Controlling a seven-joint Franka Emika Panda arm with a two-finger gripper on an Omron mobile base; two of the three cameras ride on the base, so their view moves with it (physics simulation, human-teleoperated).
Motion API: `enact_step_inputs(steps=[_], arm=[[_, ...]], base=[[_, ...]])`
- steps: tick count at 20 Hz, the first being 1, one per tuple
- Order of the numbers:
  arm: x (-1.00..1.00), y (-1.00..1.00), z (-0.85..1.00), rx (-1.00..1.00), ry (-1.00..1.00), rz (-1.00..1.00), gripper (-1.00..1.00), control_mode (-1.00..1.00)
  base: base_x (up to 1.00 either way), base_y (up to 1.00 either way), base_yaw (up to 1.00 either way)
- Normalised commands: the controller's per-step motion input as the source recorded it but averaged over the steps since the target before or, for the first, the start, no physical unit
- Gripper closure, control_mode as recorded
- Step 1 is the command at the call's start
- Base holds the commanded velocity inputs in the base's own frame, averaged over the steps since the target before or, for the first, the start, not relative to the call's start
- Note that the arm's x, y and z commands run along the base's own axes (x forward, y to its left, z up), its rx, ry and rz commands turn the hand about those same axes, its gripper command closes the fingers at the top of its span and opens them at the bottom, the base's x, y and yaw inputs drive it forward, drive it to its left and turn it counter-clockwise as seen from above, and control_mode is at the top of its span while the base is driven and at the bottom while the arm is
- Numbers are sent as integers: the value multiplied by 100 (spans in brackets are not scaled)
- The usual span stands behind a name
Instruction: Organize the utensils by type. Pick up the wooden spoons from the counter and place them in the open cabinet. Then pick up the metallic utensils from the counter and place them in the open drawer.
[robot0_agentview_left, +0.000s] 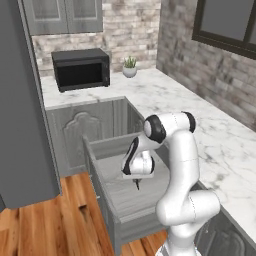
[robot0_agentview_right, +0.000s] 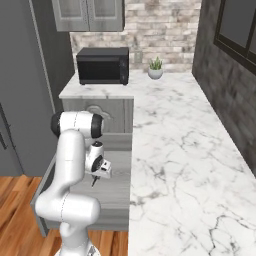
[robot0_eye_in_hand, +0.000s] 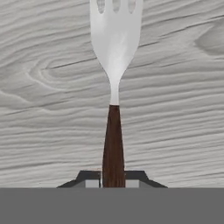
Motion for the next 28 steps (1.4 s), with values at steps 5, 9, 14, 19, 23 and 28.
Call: enact_step_inputs(steps=[5, 9, 14, 19, 23, 28], arm=[[2, 0, 7, 0, 2, 0, -100, -100], [0, 0, 33, 0, 9, 0, -100, -100], [-6, 0, 68, 0, 2, 0, -100, -100], [-27, 0, 84, 0, 0, 0, -100, -100], [-32, 0, 84, 0, 0, 4, -100, -100], [-39, 0, 85, -2, 0, 1, -100, -100]], base=[[0, 0, 0], [0, 0, 0], [0, 0, 0], [0, 0, 0], [0, 0, 0], [0, 0, 0]])
